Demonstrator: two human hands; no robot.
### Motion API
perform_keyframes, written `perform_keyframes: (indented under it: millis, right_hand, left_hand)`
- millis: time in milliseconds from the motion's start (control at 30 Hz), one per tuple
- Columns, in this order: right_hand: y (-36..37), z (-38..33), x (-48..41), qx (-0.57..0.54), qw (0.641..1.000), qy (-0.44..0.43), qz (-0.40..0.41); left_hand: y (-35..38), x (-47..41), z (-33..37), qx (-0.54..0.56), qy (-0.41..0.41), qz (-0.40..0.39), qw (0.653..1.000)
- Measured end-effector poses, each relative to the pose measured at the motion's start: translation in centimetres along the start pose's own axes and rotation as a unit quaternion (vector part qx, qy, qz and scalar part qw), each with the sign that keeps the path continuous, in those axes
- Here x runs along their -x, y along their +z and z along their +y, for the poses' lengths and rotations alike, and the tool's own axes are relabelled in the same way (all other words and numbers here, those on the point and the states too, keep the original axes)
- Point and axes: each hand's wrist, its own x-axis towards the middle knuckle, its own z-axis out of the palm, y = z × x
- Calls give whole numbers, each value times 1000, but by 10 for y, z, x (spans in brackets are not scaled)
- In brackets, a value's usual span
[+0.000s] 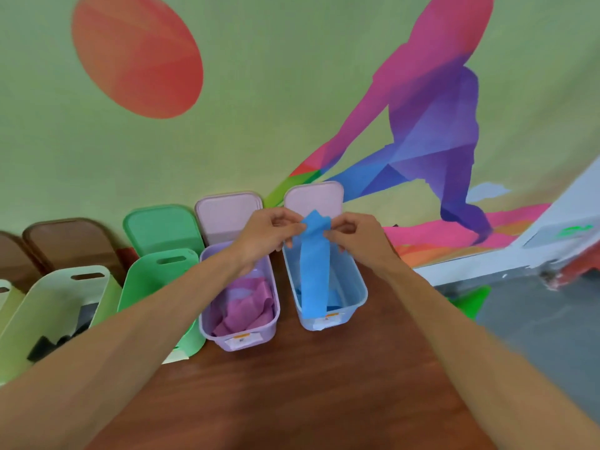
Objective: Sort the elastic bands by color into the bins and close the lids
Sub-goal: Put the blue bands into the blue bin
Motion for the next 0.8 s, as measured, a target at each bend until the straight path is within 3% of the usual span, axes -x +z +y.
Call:
perform_keyframes:
  millis: [167,467,800]
  right_hand:
    - [-13,10,-21,25,998,-10,63]
    - [9,72,-8,77,994,74,28]
    - [31,79,9,106,977,143,-119]
  left_hand:
    - [7,-9,13,-13,17,23,1000]
    - [29,-11,-32,-73,-56,3,996]
    - [29,19,-80,-150,-116,-97,977]
